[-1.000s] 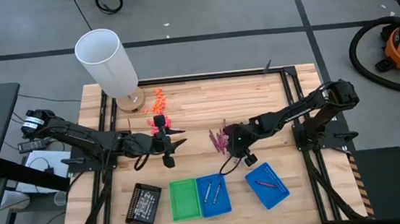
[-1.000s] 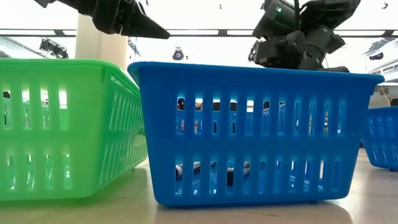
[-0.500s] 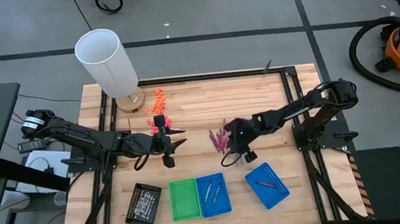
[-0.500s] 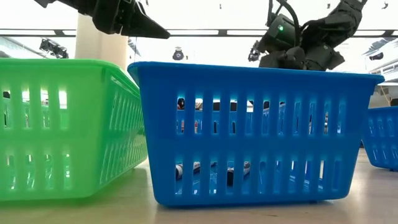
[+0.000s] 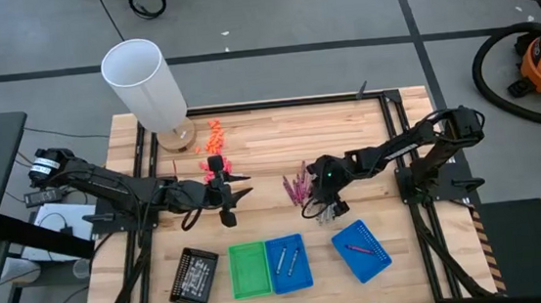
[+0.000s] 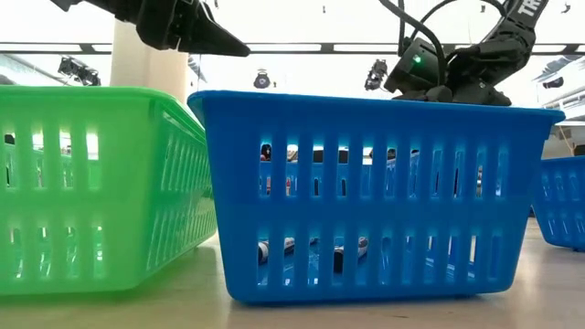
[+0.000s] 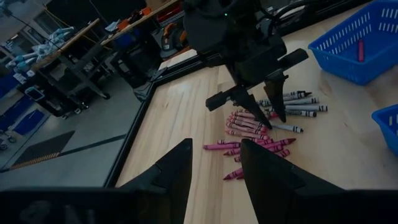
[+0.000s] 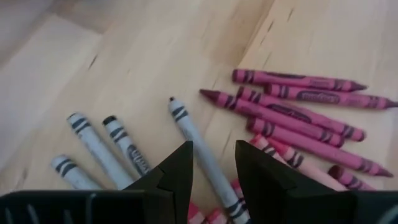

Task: Sort crayons
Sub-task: Put the black crayon into the left blue bin

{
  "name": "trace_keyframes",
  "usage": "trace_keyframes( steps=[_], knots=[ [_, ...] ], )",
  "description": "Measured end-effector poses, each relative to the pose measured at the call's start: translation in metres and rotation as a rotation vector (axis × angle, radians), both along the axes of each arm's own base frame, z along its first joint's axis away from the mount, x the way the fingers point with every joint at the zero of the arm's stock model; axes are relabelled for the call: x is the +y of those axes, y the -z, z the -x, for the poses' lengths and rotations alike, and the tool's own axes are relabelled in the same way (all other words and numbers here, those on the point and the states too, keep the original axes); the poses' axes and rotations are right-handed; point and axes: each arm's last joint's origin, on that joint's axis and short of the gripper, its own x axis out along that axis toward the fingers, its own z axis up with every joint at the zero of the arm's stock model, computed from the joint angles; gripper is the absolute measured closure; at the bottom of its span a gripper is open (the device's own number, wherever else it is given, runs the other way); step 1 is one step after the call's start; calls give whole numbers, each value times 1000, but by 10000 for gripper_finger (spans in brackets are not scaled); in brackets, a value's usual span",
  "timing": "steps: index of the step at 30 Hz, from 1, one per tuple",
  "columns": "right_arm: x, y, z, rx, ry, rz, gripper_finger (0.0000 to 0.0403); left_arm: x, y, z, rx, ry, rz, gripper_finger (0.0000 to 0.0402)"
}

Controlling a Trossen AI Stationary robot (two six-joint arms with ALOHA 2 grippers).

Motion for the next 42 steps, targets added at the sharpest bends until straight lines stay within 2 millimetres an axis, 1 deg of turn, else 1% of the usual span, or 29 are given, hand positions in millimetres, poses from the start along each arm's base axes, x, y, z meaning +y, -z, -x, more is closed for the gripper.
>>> trace_keyframes(
  steps=[3, 10, 15, 20, 27, 30, 34, 38, 42],
  knots=[
    [-2, 0, 0, 2, -1, -13, 273, 0, 0, 0, 0, 0, 0, 255],
    [-4, 14, -1, 63, 7, -29, 273, 0, -1, 0, -14, -1, 8, 255],
    [-4, 17, -2, 65, 18, -37, 277, 0, -2, 0, -20, -2, 11, 255],
    [-7, 17, -2, 65, 26, -59, 292, 0, -2, 0, -21, -2, 12, 255],
    [-9, 17, -2, 59, 27, -68, 330, 0, -2, 0, -20, -2, 12, 255],
    [-9, 16, -4, 49, 26, -69, 343, 0, -2, 0, -20, -1, 11, 255],
    [-7, 10, -10, 54, 23, -75, 352, 0, -2, 0, -20, -2, 12, 255],
    [-2, 1, -20, 65, 4, -71, 354, 0, -2, 0, -20, -2, 12, 255],
    [2, -13, -32, 64, -14, -67, 354, 0, -2, 0, -31, -11, 45, 255]
  ],
)
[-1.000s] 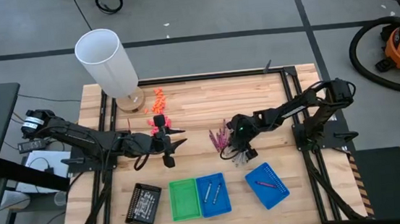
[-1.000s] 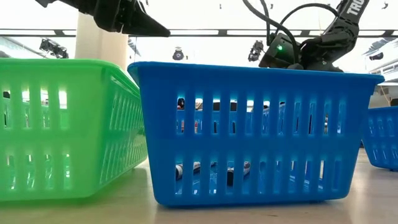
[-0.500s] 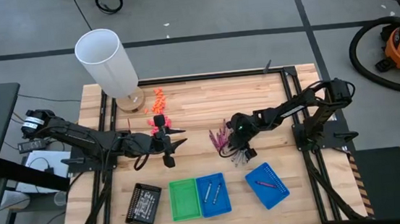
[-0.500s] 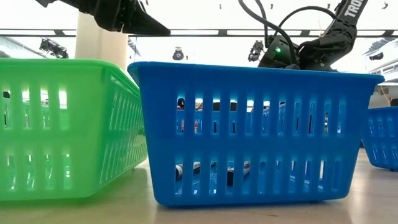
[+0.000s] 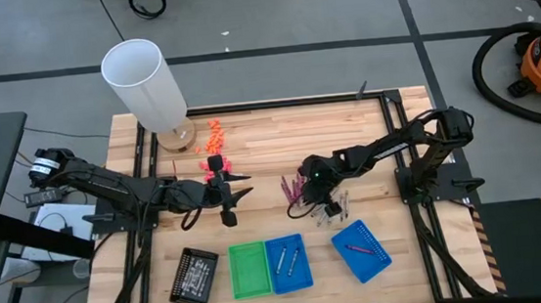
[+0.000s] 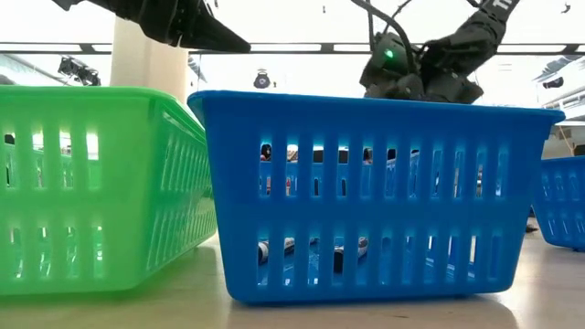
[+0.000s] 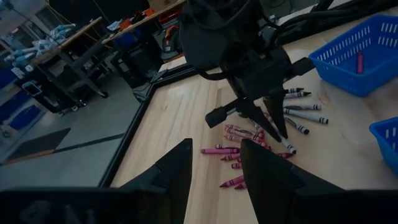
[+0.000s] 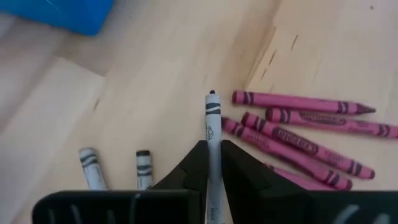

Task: Sort crayons
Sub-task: Put the black crayon into the left blue bin

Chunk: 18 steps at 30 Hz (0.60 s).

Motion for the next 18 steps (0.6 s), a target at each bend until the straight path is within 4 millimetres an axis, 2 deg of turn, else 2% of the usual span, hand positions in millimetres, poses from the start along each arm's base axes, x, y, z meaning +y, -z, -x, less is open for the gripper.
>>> trace_keyframes(
  steps=[7, 11, 18],
  knots=[
    [14, -25, -17, -5, -43, -19, 355, 0, 0, 0, -12, -11, 39, 255],
    [30, -41, -27, -55, -120, -108, 355, 4, 0, -1, -24, -35, 73, 255],
    [64, -58, -36, -193, -252, -165, 354, 16, 0, -3, -103, -145, 288, 255]
  ],
)
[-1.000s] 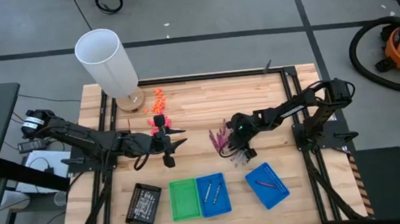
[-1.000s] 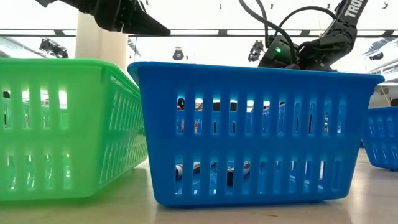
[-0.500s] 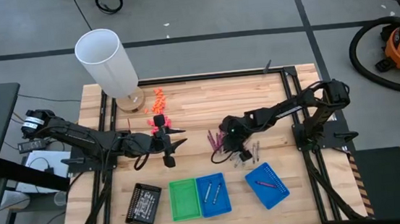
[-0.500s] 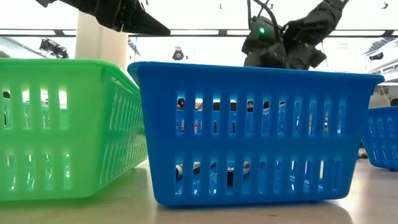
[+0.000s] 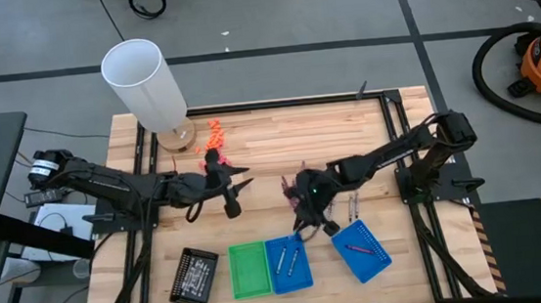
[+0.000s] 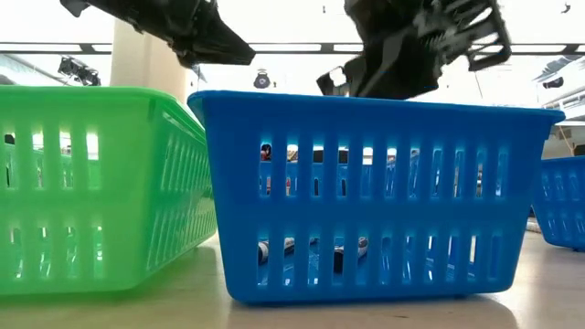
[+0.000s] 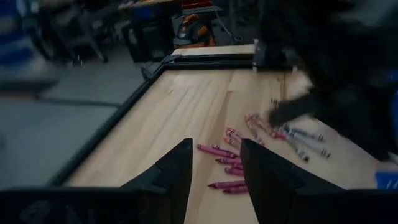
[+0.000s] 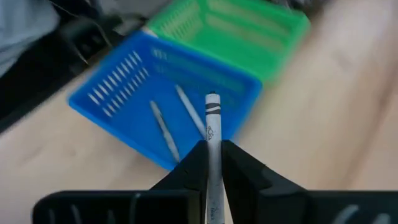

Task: Sort crayons
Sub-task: Put the black crayon into the left blue bin

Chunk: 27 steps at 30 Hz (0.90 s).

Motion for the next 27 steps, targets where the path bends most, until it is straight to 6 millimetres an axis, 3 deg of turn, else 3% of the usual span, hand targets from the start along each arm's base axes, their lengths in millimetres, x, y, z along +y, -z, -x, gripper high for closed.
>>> trace_keyframes(
  steps=[4, 9, 16, 19, 27],
  knots=[
    [22, -7, -2, -95, -60, -10, 350, 4, 0, -1, -57, -55, 139, 255],
    [40, -8, -4, -186, -80, 35, 349, 4, 0, -1, -76, -68, 184, 255],
    [47, 15, -18, -189, -86, 40, 349, 4, 2, -2, -83, -77, 213, 255],
    [49, 16, -27, -182, -93, 45, 348, 3, 2, -1, -80, -76, 225, 255],
    [58, 31, -48, -35, -144, 82, 348, -28, 11, 9, 52, 89, 217, 255]
  ],
)
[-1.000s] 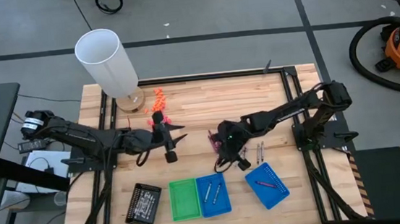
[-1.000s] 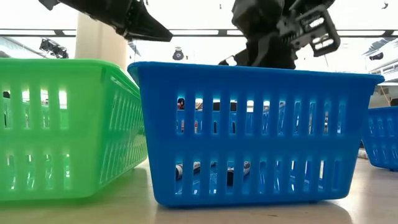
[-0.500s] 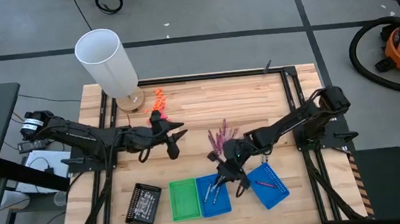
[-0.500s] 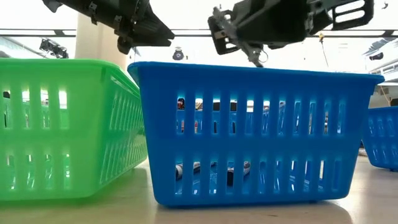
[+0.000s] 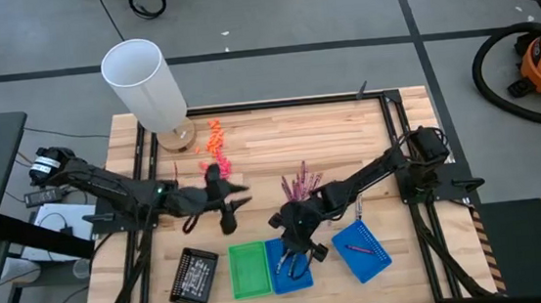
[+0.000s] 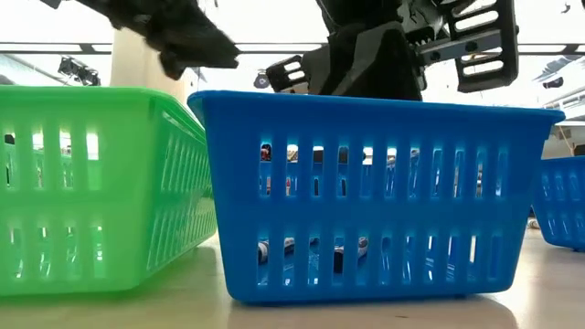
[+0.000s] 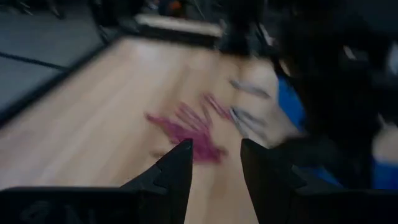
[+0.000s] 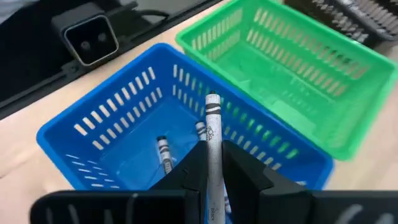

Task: Sort crayons
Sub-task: Put the black crayon into the left blue bin

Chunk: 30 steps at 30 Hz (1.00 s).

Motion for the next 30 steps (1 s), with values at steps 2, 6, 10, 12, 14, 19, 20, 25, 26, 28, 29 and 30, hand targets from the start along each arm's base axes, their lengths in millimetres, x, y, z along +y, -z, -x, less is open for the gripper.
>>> trace_keyframes(
  steps=[2, 6, 10, 12, 14, 19, 20, 25, 26, 28, 29, 30],
  knots=[
    [1, 3, -3, 20, -11, 25, 348, -10, 6, 6, 61, 61, 5, 255],
    [1, 4, -6, 33, -3, 58, 340, -29, 10, 15, 108, 136, 32, 255],
    [1, 4, -5, 43, -5, 61, 318, -40, 9, 19, 91, 157, 40, 255],
    [2, 4, -5, 41, -6, 62, 305, -42, 9, 20, 85, 149, 29, 255],
    [2, 4, -4, 46, 7, 81, 294, -42, 9, 21, 79, 132, 21, 255],
    [2, -14, -5, 62, 70, 166, 284, -38, 8, 19, 64, 100, 5, 255],
    [1, -21, -4, 58, 88, 187, 284, -37, 8, 18, 64, 97, 2, 255],
    [-9, -49, 10, 82, 250, 299, 285, -31, 8, 15, 64, 69, -1, 255],
    [-13, -53, 14, 99, 293, 321, 285, -30, 8, 15, 64, 65, -1, 255],
    [-21, -62, 22, 142, 390, 346, 285, -28, 8, 14, 64, 57, -1, 255],
    [-25, -65, 26, 171, 438, 350, 285, -27, 8, 14, 65, 54, -5, 255],
    [-29, -67, 30, 203, 483, 348, 285, -26, 8, 13, 67, 52, -15, 255]
  ],
)
